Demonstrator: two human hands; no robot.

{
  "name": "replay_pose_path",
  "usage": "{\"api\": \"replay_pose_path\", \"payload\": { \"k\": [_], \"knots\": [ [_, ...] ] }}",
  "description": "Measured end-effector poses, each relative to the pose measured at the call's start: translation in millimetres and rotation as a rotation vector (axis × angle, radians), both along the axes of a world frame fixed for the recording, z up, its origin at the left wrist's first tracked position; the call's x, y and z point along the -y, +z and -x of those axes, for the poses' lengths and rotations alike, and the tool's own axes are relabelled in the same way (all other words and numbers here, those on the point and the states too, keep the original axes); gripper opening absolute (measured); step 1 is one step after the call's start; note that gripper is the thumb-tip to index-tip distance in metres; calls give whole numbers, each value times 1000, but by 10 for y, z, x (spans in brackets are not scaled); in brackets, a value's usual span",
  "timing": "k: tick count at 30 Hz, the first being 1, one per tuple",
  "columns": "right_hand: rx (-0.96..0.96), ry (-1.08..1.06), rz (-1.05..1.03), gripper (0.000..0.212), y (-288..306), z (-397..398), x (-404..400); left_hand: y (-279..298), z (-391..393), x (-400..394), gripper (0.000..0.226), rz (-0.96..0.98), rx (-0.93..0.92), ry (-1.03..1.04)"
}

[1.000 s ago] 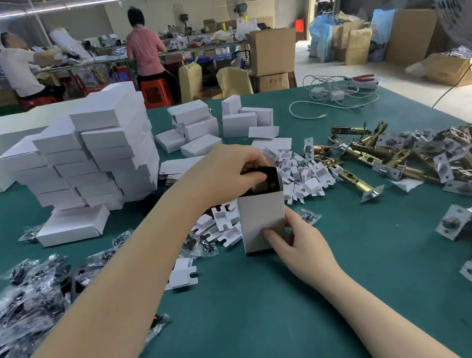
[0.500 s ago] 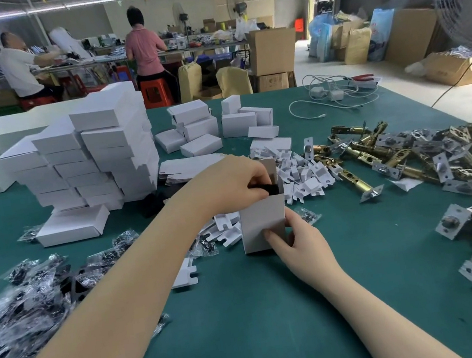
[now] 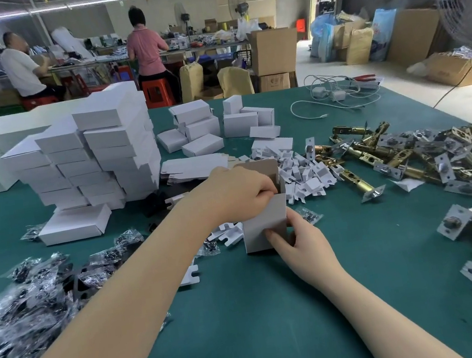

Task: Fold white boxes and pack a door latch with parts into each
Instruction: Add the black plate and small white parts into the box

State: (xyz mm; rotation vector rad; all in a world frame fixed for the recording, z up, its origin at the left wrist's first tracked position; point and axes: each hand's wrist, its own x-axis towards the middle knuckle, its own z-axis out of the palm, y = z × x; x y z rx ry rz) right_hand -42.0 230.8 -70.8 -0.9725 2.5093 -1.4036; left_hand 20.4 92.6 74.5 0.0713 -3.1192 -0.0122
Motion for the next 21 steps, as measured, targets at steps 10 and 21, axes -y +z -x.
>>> {"api": "replay_pose_path", "payload": {
  "k": [10, 21],
  "knots": [
    [17, 17, -7, 36, 34, 0, 7, -90, -819, 1104, 18, -71, -241, 627],
    [1, 18, -5, 34, 58, -26, -8, -747, -1328, 1869, 50, -164, 178, 821]
  ]
}}
